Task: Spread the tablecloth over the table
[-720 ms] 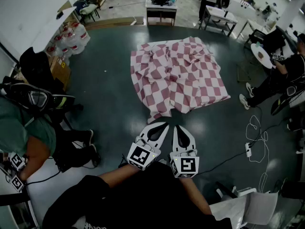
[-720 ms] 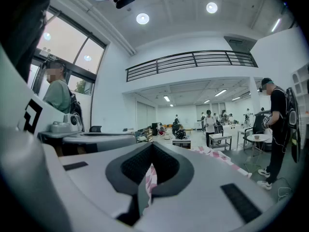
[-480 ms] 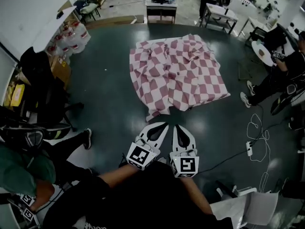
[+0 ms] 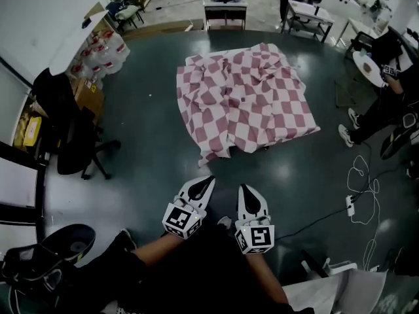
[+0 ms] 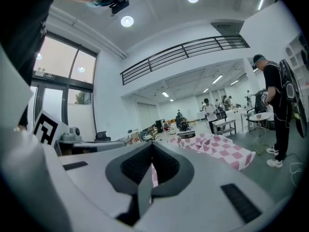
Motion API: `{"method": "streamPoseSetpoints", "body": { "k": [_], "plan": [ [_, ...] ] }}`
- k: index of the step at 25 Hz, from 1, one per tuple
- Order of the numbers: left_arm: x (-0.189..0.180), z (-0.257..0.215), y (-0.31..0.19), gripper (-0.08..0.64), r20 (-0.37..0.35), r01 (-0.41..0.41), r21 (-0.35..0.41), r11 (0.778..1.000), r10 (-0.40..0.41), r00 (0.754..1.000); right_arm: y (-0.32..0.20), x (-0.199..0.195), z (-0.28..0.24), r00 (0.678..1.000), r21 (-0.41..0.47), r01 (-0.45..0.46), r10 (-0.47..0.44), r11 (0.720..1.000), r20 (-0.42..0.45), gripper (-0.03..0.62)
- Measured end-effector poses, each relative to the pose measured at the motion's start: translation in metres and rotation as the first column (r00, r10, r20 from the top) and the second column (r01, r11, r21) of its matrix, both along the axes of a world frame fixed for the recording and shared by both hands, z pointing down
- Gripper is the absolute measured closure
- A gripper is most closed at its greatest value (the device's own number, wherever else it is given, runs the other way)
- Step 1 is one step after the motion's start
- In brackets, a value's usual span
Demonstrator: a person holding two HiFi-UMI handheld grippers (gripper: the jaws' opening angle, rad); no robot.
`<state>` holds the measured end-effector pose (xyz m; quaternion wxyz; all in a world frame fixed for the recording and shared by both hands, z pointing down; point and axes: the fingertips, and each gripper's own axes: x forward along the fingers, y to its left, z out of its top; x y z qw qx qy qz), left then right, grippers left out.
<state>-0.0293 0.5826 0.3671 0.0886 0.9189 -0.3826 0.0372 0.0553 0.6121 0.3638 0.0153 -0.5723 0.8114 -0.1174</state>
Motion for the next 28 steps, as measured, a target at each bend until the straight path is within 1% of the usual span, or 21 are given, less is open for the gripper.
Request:
{"method": "streamPoseSetpoints", "body": {
  "k": [2,6,9,12,15,18,21,23,25,28],
  "plan": [
    [-0.006,0.007,-0.009,0.543,0.024,0.011,-0.013,1.0,-0.01,1.0,-0.003,0.001,0.008,1.0,-0.024,0.013,-0.013,1.0,0.01,0.58],
    [-0.009,0.021,-0.037,0.542,0.033,0.029,-0.031,0.999,-0.028,0.999,-0.024,0.006,0.025,1.0,-0.061,0.022,-0.023,0.998,-0.011,0.58],
    [-0.008,0.035,-0.064,0.541,0.041,0.022,-0.044,0.999,-0.02,0.999,-0.047,0.012,0.031,1.0,-0.084,0.003,-0.005,0.996,-0.026,0.58],
    [0.002,0.05,-0.089,0.541,0.029,0.009,-0.073,0.997,-0.007,1.0,-0.069,0.029,0.036,0.998,-0.123,-0.027,0.02,0.992,-0.055,0.58],
    [0.009,0.063,-0.121,0.541,0.046,-0.004,-0.081,0.997,0.008,0.999,-0.106,0.039,0.042,0.997,-0.15,-0.033,0.021,0.988,-0.077,0.58],
    [0.021,0.073,-0.148,0.541,0.053,-0.056,-0.109,0.993,0.062,0.997,-0.149,0.045,0.049,0.993,-0.174,-0.029,0.009,0.984,-0.116,0.58],
    [0.036,0.083,-0.173,0.541,0.031,-0.124,-0.141,0.982,0.129,0.991,-0.185,0.055,0.06,0.987,-0.215,-0.042,0.008,0.976,-0.158,0.58],
    [0.046,0.089,-0.19,0.541,0.022,-0.159,-0.149,0.976,0.164,0.986,-0.206,0.061,0.064,0.984,-0.235,-0.056,0.014,0.97,-0.176,0.58],
    [0.054,0.093,-0.207,0.541,0.02,-0.179,-0.149,0.973,0.183,0.983,-0.225,0.067,0.065,0.983,-0.239,-0.069,0.025,0.969,-0.184,0.58],
    [0.066,0.096,-0.231,0.541,-0.005,-0.17,-0.179,0.969,0.172,0.985,-0.245,0.082,0.067,0.979,-0.245,-0.102,0.054,0.964,-0.196,0.58]
  ]
}}
